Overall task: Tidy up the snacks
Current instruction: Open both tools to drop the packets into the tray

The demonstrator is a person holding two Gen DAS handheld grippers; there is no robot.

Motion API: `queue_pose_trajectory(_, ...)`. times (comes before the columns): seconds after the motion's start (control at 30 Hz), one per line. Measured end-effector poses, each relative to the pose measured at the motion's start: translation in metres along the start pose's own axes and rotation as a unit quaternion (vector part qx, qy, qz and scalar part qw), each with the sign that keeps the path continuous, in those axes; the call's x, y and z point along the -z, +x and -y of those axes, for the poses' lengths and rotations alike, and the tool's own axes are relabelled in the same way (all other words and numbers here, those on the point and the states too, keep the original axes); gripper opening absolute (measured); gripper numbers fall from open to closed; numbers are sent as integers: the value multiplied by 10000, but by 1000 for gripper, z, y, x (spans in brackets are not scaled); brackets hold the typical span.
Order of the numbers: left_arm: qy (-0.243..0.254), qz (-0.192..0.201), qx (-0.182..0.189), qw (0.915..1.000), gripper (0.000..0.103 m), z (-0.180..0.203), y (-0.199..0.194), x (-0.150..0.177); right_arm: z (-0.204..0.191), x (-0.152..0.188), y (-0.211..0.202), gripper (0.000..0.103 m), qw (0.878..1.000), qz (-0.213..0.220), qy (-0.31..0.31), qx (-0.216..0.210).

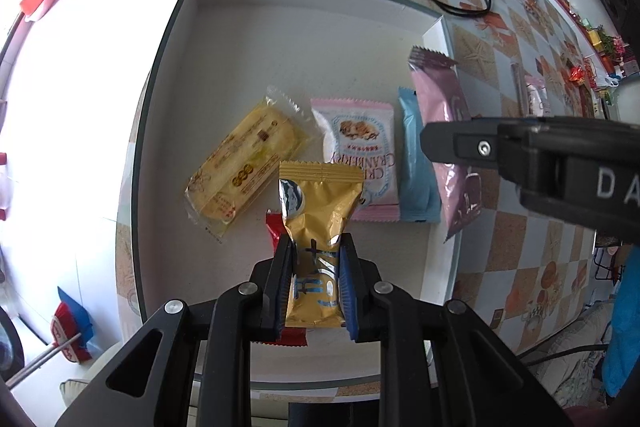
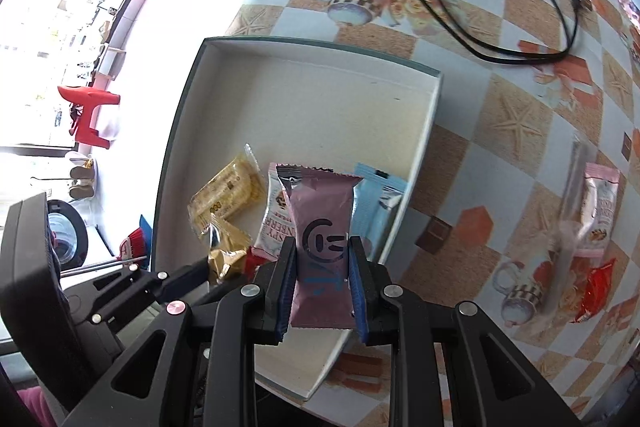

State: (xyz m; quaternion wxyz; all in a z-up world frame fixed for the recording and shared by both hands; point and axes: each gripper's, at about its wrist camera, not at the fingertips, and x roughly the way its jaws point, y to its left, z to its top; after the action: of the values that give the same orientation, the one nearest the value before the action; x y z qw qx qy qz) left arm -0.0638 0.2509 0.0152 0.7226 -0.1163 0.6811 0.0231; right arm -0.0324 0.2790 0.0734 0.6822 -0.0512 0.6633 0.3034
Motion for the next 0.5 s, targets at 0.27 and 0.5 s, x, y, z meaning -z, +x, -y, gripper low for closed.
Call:
queue_pose_trajectory(0.27, -59, -154, -193, 9997, 62, -3, 7, 7, -7, -1, 12, 26, 9999, -159, -29, 23)
queue_pose_trajectory(0.5, -61, -101, -352, 9993, 78, -1, 1, 6, 3, 2, 10, 94, 9992, -138, 64, 380)
